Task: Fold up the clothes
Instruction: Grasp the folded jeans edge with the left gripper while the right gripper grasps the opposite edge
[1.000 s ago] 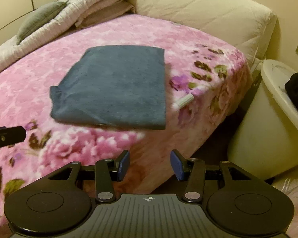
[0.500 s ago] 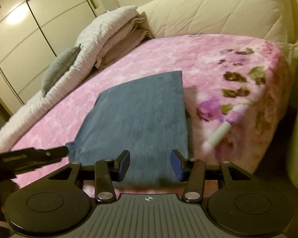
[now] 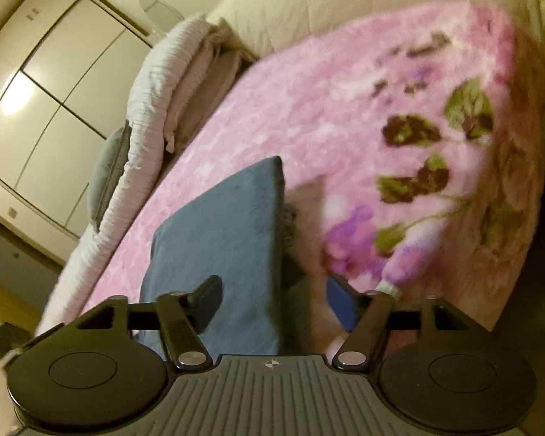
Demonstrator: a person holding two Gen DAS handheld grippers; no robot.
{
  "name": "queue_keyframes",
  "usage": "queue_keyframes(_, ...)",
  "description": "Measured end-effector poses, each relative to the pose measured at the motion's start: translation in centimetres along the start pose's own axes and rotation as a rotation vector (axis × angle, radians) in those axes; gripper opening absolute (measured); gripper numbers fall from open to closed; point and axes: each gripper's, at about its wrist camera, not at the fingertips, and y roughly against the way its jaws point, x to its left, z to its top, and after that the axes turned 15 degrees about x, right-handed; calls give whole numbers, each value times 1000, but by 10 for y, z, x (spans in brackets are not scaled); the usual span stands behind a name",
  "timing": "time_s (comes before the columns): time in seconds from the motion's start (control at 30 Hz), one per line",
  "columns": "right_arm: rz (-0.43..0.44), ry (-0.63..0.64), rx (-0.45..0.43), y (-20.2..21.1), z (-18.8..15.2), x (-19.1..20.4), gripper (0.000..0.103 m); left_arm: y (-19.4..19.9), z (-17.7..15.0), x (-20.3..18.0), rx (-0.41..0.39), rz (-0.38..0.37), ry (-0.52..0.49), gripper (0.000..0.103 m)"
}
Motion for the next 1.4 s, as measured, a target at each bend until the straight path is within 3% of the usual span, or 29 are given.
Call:
queue_keyframes(0.1, 52, -35, 67, -15, 23, -8, 70, -21, 23, 13, 81, -83, 25, 53)
queue_keyframes(0.23, 52, -50, 126, -35, 40, -6, 71, -48, 40, 23, 150, -121, 50, 53)
queue_keyframes(0.53, 102, -60, 189, -65, 61, -6, 71, -75, 44, 34, 177, -313, 177, 54)
queue_keyframes(0.73, 135, -66, 198, -76, 66, -2, 71, -94, 38, 21, 180, -343, 169, 54)
queue_keyframes(0.93, 156, -94, 189, -83, 62, 2, 46, -90, 34, 17, 136, -331, 141, 39)
queue_keyframes(1.1, 238, -126, 168, -77, 56, 11, 30, -65, 26, 19, 87, -328, 143, 35)
queue_keyframes(1.4, 424, -57, 234, -92, 40, 91, 27, 62, -26, 43, -106, -266, 163, 34)
